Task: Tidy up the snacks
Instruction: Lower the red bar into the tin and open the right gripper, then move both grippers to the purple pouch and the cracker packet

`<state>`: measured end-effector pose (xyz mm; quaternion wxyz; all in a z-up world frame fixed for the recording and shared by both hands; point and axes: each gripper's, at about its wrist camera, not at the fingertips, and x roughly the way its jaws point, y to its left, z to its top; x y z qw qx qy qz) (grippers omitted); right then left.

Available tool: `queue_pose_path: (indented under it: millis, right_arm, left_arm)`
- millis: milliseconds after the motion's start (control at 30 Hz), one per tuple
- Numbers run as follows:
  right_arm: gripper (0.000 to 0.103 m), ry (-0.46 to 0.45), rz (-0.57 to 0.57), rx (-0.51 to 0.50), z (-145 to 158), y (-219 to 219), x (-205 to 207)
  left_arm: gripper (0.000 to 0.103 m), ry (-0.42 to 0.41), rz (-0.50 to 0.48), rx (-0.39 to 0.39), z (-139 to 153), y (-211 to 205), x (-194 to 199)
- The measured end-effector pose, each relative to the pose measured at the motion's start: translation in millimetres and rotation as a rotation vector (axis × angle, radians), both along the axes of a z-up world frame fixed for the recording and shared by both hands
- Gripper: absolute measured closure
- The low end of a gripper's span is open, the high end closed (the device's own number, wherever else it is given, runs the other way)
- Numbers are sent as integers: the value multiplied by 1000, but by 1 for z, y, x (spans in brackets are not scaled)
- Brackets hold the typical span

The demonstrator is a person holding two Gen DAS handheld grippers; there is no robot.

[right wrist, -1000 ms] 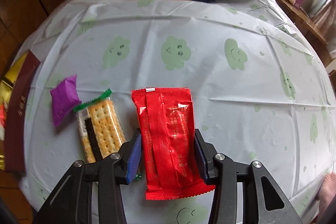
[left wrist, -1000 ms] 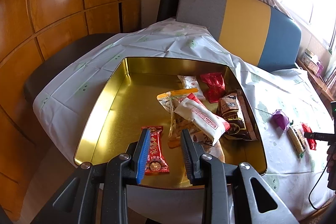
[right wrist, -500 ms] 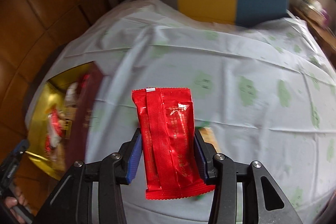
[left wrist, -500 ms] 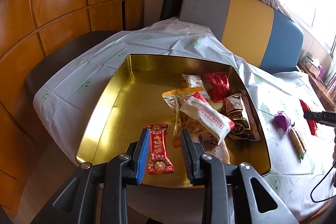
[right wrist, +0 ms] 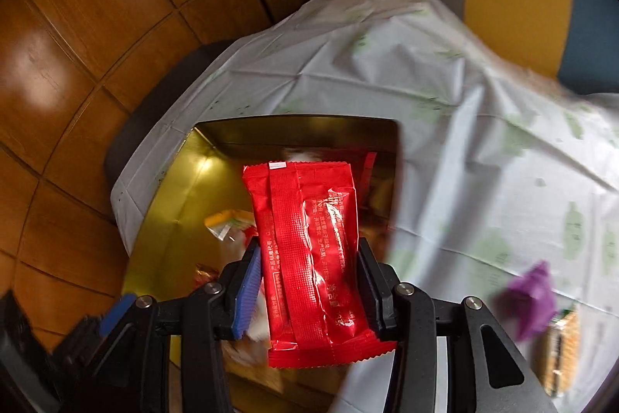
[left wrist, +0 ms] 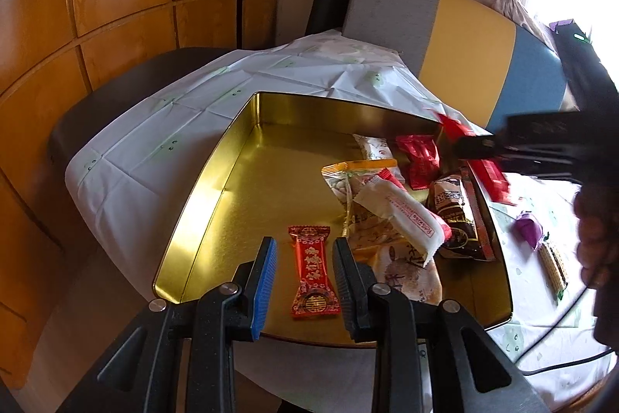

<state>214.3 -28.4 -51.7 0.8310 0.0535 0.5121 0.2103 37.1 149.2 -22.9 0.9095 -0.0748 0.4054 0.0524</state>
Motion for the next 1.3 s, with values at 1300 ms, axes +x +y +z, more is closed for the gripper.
queue_pose_path:
  millis: [1300]
  right_arm:
    - [31, -95, -206, -110, 2, -188, -77]
  left_arm:
    - [73, -38, -73, 41, 19, -28, -8]
